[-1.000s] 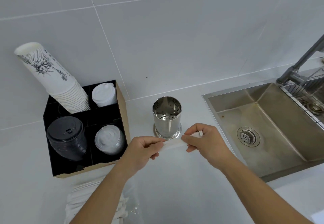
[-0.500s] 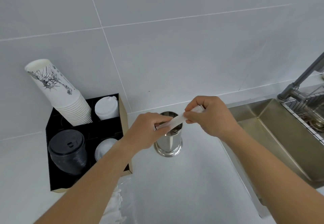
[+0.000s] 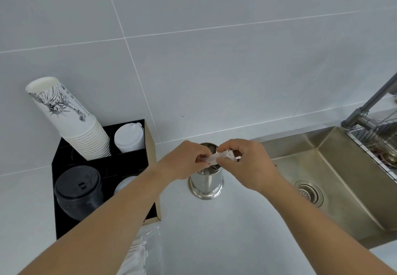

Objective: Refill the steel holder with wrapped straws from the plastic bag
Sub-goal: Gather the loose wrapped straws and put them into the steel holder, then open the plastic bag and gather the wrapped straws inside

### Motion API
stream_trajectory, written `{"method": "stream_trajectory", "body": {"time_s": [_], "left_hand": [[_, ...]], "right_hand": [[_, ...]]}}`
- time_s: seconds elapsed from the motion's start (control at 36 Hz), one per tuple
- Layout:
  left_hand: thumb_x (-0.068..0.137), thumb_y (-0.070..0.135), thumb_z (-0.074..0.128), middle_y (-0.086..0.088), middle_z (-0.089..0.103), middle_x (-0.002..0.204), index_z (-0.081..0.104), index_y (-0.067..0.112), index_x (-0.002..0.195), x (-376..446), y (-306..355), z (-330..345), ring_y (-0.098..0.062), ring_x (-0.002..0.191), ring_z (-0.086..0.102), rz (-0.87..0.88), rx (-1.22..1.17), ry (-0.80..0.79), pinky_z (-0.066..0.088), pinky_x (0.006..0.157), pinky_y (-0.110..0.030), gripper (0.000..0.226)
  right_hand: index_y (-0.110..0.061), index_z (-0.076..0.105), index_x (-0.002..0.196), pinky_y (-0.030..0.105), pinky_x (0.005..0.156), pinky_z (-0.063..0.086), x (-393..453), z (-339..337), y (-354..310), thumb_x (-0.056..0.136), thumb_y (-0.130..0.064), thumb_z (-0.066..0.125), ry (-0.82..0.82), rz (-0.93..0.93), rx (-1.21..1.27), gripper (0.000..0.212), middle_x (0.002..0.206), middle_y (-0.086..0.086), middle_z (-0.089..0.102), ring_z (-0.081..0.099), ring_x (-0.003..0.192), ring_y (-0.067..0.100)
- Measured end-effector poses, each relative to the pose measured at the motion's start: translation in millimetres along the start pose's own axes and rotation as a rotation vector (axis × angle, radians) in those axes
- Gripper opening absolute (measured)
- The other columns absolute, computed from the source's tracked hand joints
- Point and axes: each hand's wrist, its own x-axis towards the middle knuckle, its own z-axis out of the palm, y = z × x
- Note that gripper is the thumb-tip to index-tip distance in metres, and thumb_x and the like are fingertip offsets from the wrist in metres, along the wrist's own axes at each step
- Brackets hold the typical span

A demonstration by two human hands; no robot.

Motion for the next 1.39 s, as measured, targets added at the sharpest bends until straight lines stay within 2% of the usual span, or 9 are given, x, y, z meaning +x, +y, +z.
{"method": "stream_trajectory", "body": {"time_s": [0.11,0.33,0.47,0.64,0.69,0.78,0.86,1.0,1.39], "left_hand": [[0.086,0.019,0.066,0.003,0.061,0.072,0.069,0.017,0.083,3.1,-0.1,1.4,-0.017,0.065,0.054,0.011,0.092,-0.048,0.042,0.061,-0.03,0.005],[0.086,0.02,0.064,0.01,0.059,0.081,0.074,0.022,0.098,2.4,-1.5,4.7,-0.011,0.073,0.056,0.01,0.117,-0.06,0.044,0.066,-0.023,0.016],[0.085,0.014,0.065,0.008,0.066,0.09,0.074,0.022,0.1,-1.9,-9.8,3.8,-0.01,0.078,0.058,-0.009,0.099,-0.024,0.049,0.072,-0.026,0.019],[0.085,0.008,0.066,0.004,0.07,0.088,0.074,0.017,0.096,-11.9,-16.9,-4.0,-0.009,0.075,0.061,-0.019,0.055,0.056,0.049,0.072,-0.023,0.016],[0.085,0.007,0.065,0.008,0.067,0.086,0.073,0.017,0.096,-17.4,-18.2,-6.6,-0.006,0.074,0.061,-0.037,0.028,0.072,0.048,0.071,-0.02,0.017],[0.086,0.007,0.064,0.009,0.068,0.087,0.074,0.019,0.097,-28.3,-19.2,-9.8,0.001,0.076,0.063,-0.085,-0.047,0.103,0.049,0.071,-0.016,0.019],[0.088,0.014,0.065,0.011,0.07,0.091,0.074,0.025,0.097,-48.9,-17.3,-12.9,0.0,0.079,0.065,-0.148,-0.147,0.155,0.049,0.072,-0.013,0.017],[0.084,0.03,0.068,0.017,0.074,0.084,0.073,0.037,0.089,-111.1,-9.9,-10.1,-0.002,0.079,0.067,-0.213,-0.286,0.311,0.052,0.074,-0.019,0.01],[0.09,0.021,0.066,-0.002,0.077,0.083,0.078,0.023,0.087,-314.3,-82.4,54.8,-0.023,0.082,0.072,-0.875,-0.841,0.654,0.054,0.071,-0.029,0.012]], "right_hand": [[-0.031,0.07,0.076,0.018,0.048,0.043,-7.0,9.9,11.5,0.077,-0.014,0.074,0.031,-0.01,-0.009,0.017,0.071,-0.001,0.07,0.055,0.055,0.012],[-0.027,0.075,0.088,0.016,0.051,0.043,-6.7,27.9,27.5,0.079,-0.011,0.066,0.002,0.008,-0.098,0.02,0.069,-0.003,0.067,0.055,0.057,0.013],[-0.029,0.076,0.102,0.004,0.068,0.047,-9.8,30.5,30.5,0.082,-0.012,0.069,-0.136,0.016,-0.02,0.027,0.079,-0.02,0.071,0.067,0.08,-0.007],[-0.025,0.075,0.105,-0.001,0.07,0.042,-11.5,29.1,35.8,0.087,-0.016,0.066,-0.114,0.089,0.01,0.023,0.088,-0.023,0.069,0.061,0.079,-0.021],[-0.036,0.075,0.096,0.006,0.067,0.045,-12.7,27.3,34.1,0.087,-0.017,0.066,-0.09,0.108,0.02,0.023,0.077,-0.028,0.068,0.064,0.08,-0.011],[-0.053,0.07,0.085,0.028,0.073,0.054,-14.8,24.1,33.2,0.087,-0.019,0.063,-0.093,0.146,0.084,0.035,0.085,-0.005,0.074,0.066,0.083,0.024],[-0.022,0.074,0.089,0.051,0.089,0.054,-18.8,20.0,31.0,0.086,-0.018,0.062,-0.094,0.196,0.227,0.013,0.092,0.018,0.071,0.066,0.089,0.038],[-0.016,0.074,0.104,0.03,0.084,0.057,-29.3,16.3,27.8,0.091,-0.012,0.062,-0.115,0.335,0.553,0.018,0.095,0.003,0.078,0.072,0.096,0.022],[-0.004,0.069,0.106,0.034,0.076,0.058,-79.9,78.8,42.3,0.096,-0.018,0.057,-0.253,0.698,0.842,0.022,0.103,0.012,0.076,0.073,0.095,0.026]]}}
